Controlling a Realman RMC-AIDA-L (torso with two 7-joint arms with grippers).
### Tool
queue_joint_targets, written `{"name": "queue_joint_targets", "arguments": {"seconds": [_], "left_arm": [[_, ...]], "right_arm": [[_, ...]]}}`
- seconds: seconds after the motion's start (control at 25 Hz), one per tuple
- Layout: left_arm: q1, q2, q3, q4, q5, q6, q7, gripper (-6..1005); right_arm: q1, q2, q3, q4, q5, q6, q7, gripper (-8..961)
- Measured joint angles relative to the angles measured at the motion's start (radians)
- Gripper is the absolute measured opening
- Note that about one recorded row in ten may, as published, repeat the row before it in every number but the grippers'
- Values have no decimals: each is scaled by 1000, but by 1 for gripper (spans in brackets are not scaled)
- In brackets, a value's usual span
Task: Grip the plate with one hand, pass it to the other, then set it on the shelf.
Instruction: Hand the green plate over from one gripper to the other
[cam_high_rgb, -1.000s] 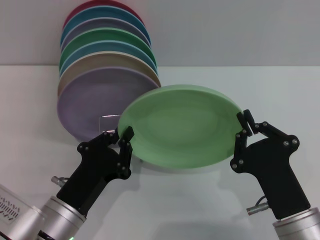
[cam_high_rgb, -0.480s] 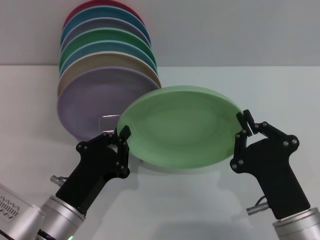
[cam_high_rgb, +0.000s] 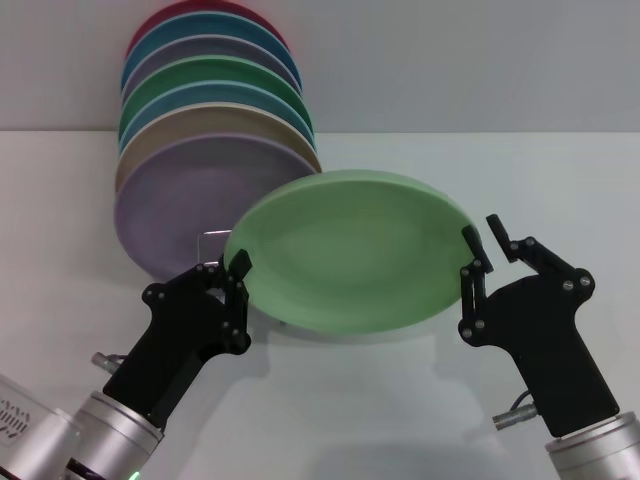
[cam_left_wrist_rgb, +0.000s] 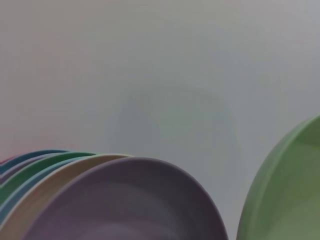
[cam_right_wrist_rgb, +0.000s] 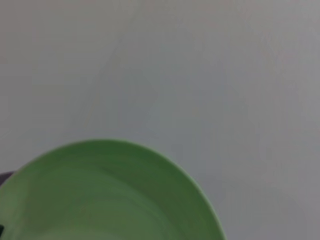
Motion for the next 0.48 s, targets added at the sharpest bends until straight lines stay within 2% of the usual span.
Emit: {"name": "queue_joint_targets", "arguments": {"seconds": [0.2,0.48], "left_arm": [[10,-1,-16,-1,1,3,0,43],[35,5,-52,-15,0,49,0,44]], "right_arm": [[-8,0,-2,3,-4,-11,2,165],[-20,-2,-59,1,-9,-109,7,329]]}}
